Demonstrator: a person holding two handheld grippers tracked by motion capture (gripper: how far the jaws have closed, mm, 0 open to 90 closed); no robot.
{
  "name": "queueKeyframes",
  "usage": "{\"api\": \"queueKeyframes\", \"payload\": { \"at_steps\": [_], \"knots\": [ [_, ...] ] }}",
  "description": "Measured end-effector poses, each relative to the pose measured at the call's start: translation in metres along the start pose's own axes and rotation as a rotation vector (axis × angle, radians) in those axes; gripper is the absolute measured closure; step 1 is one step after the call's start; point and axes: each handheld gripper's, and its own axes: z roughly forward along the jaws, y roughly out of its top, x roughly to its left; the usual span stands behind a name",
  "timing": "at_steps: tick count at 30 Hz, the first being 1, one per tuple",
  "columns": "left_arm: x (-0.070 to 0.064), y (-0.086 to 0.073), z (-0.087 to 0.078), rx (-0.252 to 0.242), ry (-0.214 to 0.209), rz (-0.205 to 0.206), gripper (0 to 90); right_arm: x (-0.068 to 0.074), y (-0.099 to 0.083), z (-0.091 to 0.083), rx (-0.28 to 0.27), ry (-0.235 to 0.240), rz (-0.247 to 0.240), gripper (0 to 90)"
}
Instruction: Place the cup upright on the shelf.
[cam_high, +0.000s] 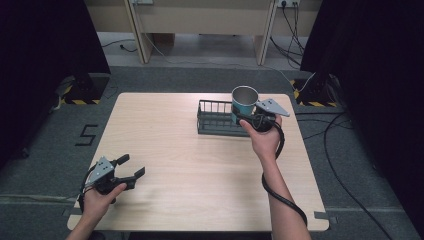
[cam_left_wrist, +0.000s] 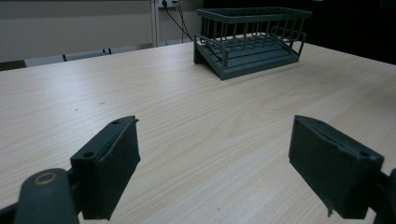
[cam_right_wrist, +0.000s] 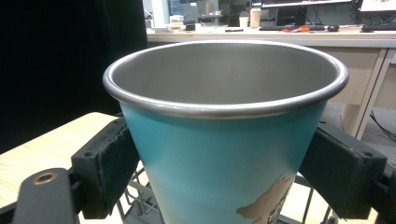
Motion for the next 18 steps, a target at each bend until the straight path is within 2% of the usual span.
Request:
{"api": "queueKeyframes", "payload": {
  "at_steps": [12,18],
  "knots": [
    [0.0,0.0,0.0,0.0,-0.001,-0.001,15.4,0.002,0.003,0.015,-0.001,0.0,0.004,16.6],
    [0.0,0.0,0.0,-0.002,0.0,-0.001,15.4,0.003,0.002,0.021,-0.003,-0.011,-0.01,16.6]
  ]
}}
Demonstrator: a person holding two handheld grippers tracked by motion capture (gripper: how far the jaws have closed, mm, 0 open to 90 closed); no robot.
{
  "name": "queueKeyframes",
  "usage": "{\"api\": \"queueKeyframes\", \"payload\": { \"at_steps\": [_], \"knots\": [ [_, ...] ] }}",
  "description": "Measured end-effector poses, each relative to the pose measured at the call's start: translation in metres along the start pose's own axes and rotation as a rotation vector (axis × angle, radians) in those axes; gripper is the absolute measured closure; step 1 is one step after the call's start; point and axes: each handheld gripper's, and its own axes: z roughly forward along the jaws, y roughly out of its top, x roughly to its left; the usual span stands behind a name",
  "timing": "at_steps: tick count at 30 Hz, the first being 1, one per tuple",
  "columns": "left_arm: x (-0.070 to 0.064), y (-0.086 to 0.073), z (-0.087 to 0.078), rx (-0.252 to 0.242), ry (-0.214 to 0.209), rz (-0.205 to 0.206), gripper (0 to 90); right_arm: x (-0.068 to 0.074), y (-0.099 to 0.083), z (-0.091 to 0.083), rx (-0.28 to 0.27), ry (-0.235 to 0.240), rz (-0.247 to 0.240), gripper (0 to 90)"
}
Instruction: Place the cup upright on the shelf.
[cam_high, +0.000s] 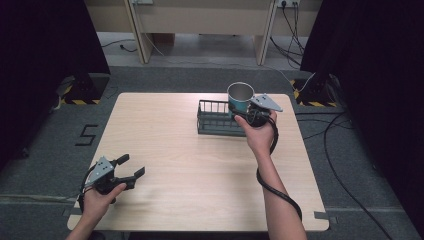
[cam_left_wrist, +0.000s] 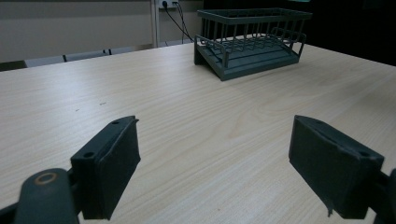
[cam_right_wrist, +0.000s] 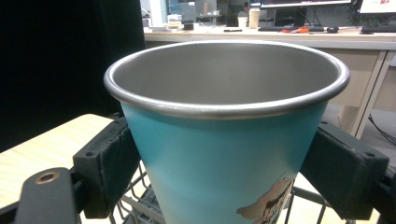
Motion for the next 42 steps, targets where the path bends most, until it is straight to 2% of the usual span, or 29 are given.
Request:
{"api": "queueKeyframes", "payload": {
  "at_steps": [11,28,42],
  "knots": [
    [0.0,0.0,0.0,-0.002,0.001,0.001,15.4,-0.001,0.0,0.008,-0.001,-0.001,0.025,16.6],
    [0.0,0.0,0.0,-0.001,0.0,0.001,15.4,-0.01,0.0,0.024,0.022,-0.03,0.04,16.6],
    [0.0,0.0,0.0,-0.003,-0.002,0.001,15.4,-0.008,-0.003,0.036,0.039,-0.044,0.051,16.6]
  ]
}}
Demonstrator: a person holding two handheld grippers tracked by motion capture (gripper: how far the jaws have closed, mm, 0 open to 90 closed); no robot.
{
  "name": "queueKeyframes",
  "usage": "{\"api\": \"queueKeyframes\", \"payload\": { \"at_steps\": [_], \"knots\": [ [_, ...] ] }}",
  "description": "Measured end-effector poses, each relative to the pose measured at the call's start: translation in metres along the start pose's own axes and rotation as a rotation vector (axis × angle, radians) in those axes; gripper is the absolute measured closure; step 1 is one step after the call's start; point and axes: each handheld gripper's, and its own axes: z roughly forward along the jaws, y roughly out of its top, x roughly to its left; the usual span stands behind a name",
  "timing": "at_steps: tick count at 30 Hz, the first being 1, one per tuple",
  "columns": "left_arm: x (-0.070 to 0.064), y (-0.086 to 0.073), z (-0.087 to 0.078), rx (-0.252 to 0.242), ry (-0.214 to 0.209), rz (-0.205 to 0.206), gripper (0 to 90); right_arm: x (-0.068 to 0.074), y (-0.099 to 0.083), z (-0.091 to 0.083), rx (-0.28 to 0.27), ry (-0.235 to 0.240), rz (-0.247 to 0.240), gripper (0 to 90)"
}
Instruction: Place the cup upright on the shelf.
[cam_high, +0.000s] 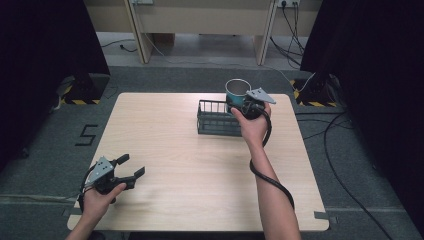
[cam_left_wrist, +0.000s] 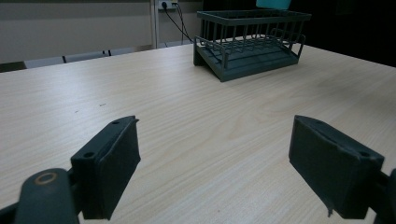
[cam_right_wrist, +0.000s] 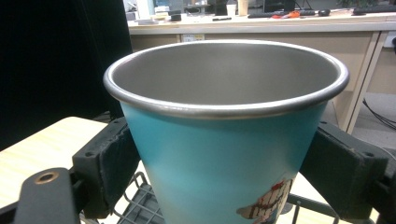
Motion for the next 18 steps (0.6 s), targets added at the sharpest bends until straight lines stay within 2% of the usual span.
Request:
{"api": "queueKeyframes", "payload": {
  "at_steps": [18],
  "knots": [
    [0.0,0.0,0.0,0.001,-0.002,0.0,15.4,-0.001,-0.014,0.016,0.063,-0.024,0.014,16.5]
  ]
}}
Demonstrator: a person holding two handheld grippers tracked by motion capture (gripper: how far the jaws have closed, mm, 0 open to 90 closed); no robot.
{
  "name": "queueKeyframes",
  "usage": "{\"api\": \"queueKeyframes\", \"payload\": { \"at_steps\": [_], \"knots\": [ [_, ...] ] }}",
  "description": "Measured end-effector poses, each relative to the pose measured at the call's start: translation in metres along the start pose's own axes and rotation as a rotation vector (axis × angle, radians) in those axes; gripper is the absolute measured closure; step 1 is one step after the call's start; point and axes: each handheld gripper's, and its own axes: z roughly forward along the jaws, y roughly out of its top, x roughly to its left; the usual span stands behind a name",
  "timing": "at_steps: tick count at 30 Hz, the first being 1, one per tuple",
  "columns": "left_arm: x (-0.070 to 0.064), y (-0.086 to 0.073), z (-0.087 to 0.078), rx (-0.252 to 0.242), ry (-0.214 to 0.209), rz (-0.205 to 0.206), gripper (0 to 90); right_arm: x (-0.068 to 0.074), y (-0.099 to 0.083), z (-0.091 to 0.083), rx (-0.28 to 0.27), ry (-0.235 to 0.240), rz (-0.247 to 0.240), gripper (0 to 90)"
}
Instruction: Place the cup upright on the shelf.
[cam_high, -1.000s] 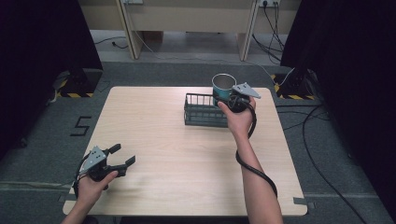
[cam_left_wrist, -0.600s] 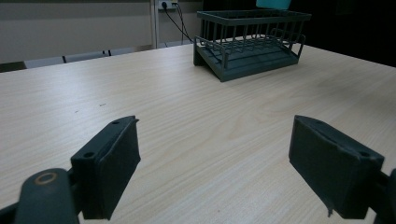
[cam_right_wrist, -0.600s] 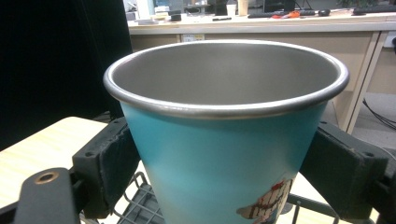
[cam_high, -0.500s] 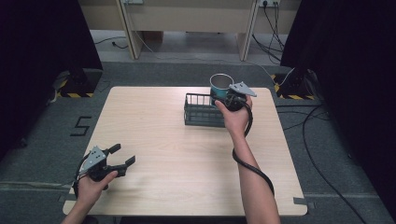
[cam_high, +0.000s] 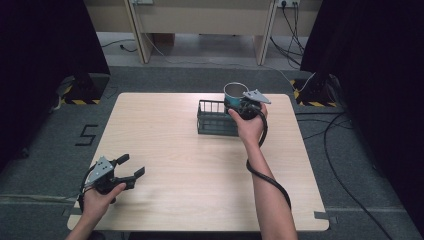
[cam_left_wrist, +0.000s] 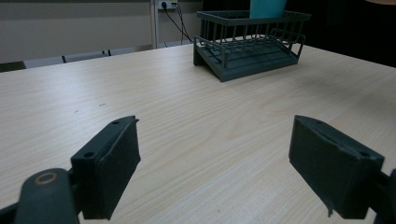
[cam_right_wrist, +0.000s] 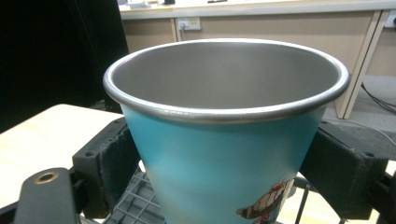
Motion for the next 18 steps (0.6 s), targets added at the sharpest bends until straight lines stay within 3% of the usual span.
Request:
{"api": "queueKeyframes", "payload": {
  "at_steps": [18],
  "knots": [
    [0.0,0.0,0.0,-0.001,-0.002,-0.003,15.5,0.0,-0.014,0.013,0.085,-0.019,0.02,16.5]
  ]
}}
